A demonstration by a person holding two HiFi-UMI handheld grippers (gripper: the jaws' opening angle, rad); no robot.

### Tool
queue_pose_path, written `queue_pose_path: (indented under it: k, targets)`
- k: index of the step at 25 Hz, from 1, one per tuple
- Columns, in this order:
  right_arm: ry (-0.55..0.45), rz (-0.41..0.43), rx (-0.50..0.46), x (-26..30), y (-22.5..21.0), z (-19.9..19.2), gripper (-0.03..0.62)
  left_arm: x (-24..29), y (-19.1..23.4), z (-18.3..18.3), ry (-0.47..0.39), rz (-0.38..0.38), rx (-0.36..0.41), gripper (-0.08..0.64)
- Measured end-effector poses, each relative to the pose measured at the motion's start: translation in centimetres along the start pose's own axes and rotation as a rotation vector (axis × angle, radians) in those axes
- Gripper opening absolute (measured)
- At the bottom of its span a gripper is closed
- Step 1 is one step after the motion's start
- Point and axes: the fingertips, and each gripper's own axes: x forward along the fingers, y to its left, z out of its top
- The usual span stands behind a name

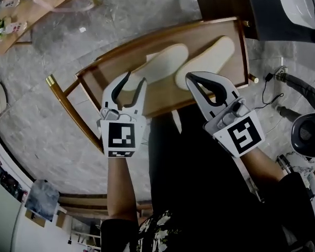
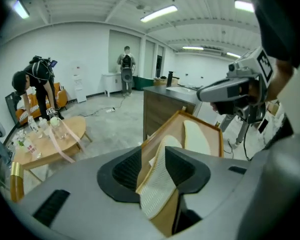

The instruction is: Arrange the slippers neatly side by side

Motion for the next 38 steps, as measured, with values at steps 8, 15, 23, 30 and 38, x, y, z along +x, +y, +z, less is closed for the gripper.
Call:
queue_pose_path:
  k: [8, 15, 23, 30, 38]
  targets:
    - [0.046, -0.015, 0.032, 0.2, -1.0, -3.2, -0.009, 4.8, -0.4, -3.9, 0.239, -0.131, 0.169, 0.178]
    - [0.057, -0.007, 0.051, 0.5, -0.9, -4.5, -0.009, 6.8, -0.6, -6.9, 0.346, -0.231, 0.123, 0.192]
    - [0.057, -0.033, 0.09, 0.4, -1.8, -4.8, -0.009, 6.5, -1.3, -7.5, 0.397, -0.247, 0.156, 0.076]
    - [-0.013, -0.002, 0.104, 0.5, -0.9, -3.5, -0.009, 3.5, -2.4, -4.3, 0.286, -0.174, 0.087, 0.025]
    - [0.004, 0.054, 0.096, 0.2, 1.7, -4.1, -0.009, -1.5, -1.7, -6.9, 0.203, 0.006, -0.257, 0.023]
